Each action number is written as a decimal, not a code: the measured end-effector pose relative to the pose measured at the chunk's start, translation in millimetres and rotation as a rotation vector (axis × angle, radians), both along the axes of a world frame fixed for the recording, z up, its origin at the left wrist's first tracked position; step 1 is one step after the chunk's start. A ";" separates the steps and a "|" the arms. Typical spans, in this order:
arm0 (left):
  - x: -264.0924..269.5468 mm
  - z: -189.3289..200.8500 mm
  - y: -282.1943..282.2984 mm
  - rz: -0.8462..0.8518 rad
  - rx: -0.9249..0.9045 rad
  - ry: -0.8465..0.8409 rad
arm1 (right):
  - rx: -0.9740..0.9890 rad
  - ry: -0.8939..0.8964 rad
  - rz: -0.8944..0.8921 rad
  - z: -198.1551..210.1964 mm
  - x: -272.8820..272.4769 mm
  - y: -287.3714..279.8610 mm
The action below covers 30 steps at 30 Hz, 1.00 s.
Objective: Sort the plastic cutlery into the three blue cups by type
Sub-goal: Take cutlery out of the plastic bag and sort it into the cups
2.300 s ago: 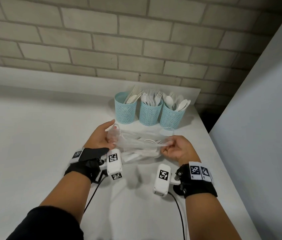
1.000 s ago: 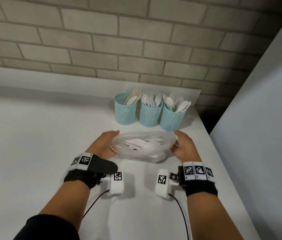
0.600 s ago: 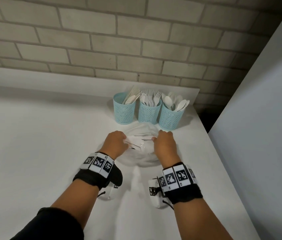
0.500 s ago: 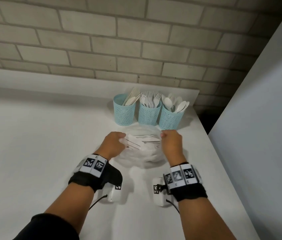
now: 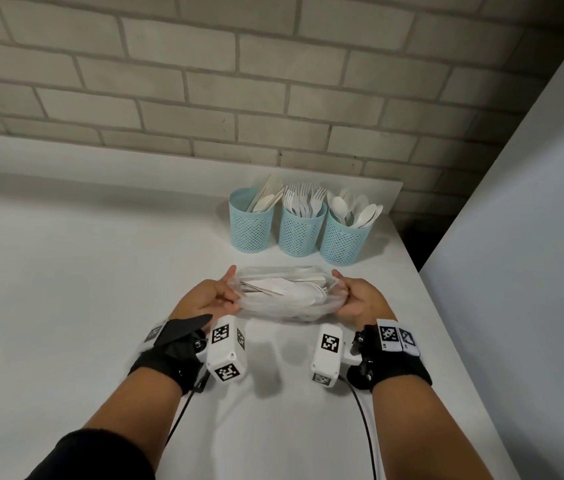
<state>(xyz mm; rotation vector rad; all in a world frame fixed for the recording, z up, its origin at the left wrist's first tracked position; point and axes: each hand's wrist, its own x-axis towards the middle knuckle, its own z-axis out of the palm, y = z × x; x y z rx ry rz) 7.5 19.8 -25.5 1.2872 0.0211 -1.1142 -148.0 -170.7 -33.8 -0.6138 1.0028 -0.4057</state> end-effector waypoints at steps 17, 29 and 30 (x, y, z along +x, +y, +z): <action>-21.8 18.6 -15.4 -0.745 0.927 -1.372 | -1.362 0.781 0.775 30.3 1.7 46.1; -25.8 28.0 -45.5 -0.680 0.322 -1.583 | -1.454 0.799 0.646 31.8 5.1 51.4; -25.1 27.1 -49.4 -0.716 0.303 -1.586 | -1.465 0.743 0.616 30.9 6.3 52.0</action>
